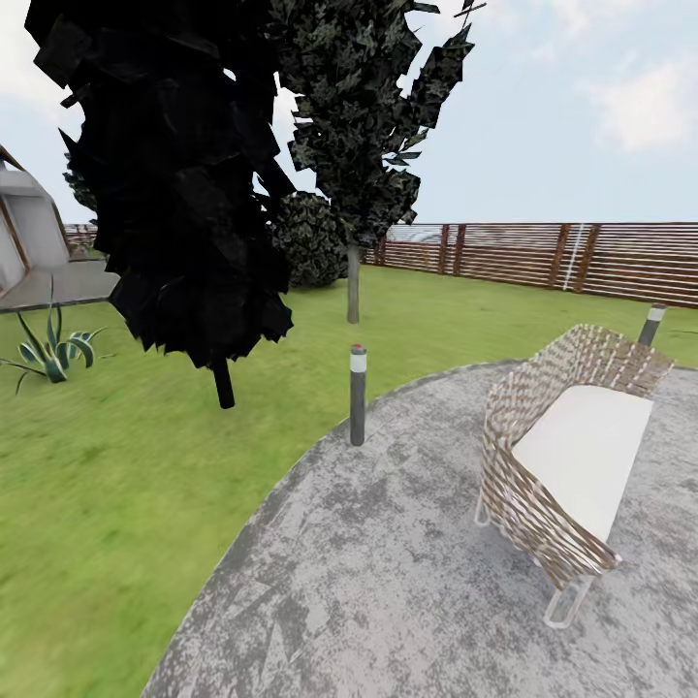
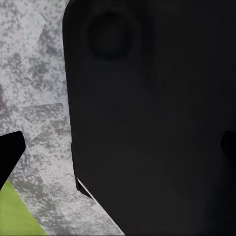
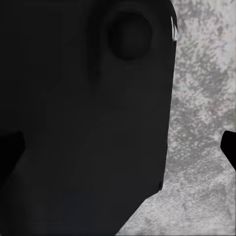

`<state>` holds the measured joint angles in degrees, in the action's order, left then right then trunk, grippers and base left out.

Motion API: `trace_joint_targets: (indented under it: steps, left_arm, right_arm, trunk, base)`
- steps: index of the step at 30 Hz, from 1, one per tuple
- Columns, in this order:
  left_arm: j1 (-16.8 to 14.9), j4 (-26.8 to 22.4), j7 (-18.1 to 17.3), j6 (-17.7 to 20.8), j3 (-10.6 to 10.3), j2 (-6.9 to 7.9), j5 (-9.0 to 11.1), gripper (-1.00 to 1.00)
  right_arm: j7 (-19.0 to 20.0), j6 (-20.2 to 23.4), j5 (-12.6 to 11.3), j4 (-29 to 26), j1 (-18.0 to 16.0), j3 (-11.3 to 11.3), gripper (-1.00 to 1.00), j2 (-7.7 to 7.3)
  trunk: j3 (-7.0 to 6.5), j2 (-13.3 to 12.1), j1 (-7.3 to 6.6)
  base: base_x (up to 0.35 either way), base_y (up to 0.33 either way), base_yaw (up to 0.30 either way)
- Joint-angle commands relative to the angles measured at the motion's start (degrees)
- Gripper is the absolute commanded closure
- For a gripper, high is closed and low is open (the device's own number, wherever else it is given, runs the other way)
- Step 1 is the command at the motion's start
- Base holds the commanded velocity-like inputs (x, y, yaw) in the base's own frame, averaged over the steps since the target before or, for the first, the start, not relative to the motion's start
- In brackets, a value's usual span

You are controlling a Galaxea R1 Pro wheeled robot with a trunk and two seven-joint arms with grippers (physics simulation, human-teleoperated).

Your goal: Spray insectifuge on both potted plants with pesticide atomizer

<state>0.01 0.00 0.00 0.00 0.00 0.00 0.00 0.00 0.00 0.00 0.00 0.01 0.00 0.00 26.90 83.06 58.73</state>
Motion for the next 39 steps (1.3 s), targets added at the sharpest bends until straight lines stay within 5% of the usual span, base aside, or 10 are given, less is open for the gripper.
trace_joint_targets:
  steps: [1, 15, 24, 36, 37, 39]
  left_arm:
    - [-0.34, -0.33, 0.33, -0.33, 0.09, 0.33, 0.32, -1.00]
    - [2.13, -2.09, 0.31, -0.68, 0.33, -0.16, 0.37, -1.00]
    - [1.15, -4.88, 0.48, -2.48, 0.35, 1.15, 0.46, -1.00]
    - [-2.82, -8.79, 0.44, -3.24, 0.35, 1.84, 0.46, -1.00]
    - [-6.97, -12.89, 0.44, -3.21, 0.35, 1.89, 0.45, -1.00]
    - [-10.19, -13.47, 0.42, -3.77, 0.35, 2.07, 0.51, -1.00]
  right_arm:
    - [-0.07, -0.33, -0.33, -0.33, -0.34, -0.09, -1.00, -0.33]
    - [-0.18, 1.62, 0.13, -3.87, -4.85, -0.13, -1.00, 0.70]
    - [-0.34, -0.01, 0.25, -6.67, -4.93, -0.09, -1.00, -1.03]
    - [-0.32, -3.86, 0.24, -10.55, -5.00, -0.26, -1.00, -2.68]
    - [-0.30, -12.29, 0.22, -21.84, -5.01, -0.26, -1.00, -2.70]
    - [-0.27, -14.64, 0.20, -25.35, -5.05, -0.28, -1.00, -2.72]
  trunk:
    - [0.03, 0.02, 0.00]
    - [0.03, 0.02, 0.00]
    - [0.03, 0.02, 0.00]
    - [0.03, 0.02, 0.00]
    - [0.03, 0.02, 0.00]
    - [0.03, 0.02, 0.00]
  base:
    - [0.000, 0.000, 0.000]
    - [0.000, 0.000, 0.000]
    - [0.000, 0.000, 0.000]
    - [0.000, 0.000, 0.000]
    - [0.000, 0.000, 0.000]
    - [0.000, 0.000, 0.000]
